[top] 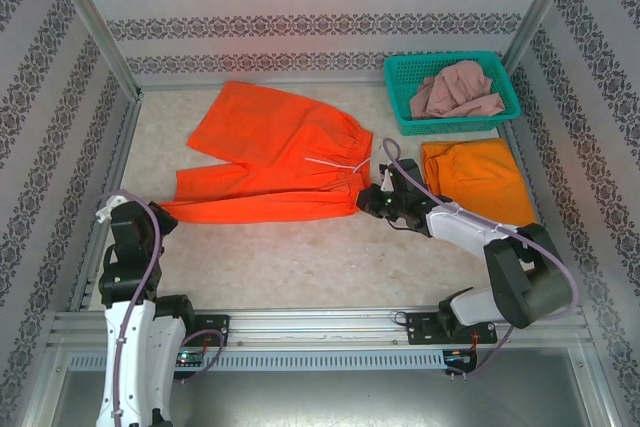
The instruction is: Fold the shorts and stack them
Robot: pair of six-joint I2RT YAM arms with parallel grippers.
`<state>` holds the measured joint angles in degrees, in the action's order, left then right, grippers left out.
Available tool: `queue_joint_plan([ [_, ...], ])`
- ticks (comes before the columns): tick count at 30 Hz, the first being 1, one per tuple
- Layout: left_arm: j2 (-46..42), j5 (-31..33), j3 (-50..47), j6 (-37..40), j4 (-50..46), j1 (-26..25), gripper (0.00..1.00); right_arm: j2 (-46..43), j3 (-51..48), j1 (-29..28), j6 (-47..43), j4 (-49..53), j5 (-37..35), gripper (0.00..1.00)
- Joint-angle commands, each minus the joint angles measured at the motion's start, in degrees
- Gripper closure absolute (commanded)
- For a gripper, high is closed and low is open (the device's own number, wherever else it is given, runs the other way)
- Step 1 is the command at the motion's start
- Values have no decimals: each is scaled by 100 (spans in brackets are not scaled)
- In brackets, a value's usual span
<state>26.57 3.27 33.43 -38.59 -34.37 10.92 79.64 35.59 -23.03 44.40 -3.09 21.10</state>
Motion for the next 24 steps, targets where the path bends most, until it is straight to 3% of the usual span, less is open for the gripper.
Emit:
queue_joint_plan([
  [1, -14, 163, 410, 207, -252, -28, 100, -322, -106, -97, 269, 115, -286, 92],
  [11, 1265, 94, 1534, 868, 76, -28, 100, -511, 440, -273, 515, 951, -612, 94],
  [17, 2760, -159, 2978, 1220, 506, -27, 100, -677, 1295, -265, 783, 1517, -1153, 98],
  [24, 4512, -476, 4431, 1215, 1029, -50, 100, -379, 1660, -37, 1401, 1317, -1407, 96],
])
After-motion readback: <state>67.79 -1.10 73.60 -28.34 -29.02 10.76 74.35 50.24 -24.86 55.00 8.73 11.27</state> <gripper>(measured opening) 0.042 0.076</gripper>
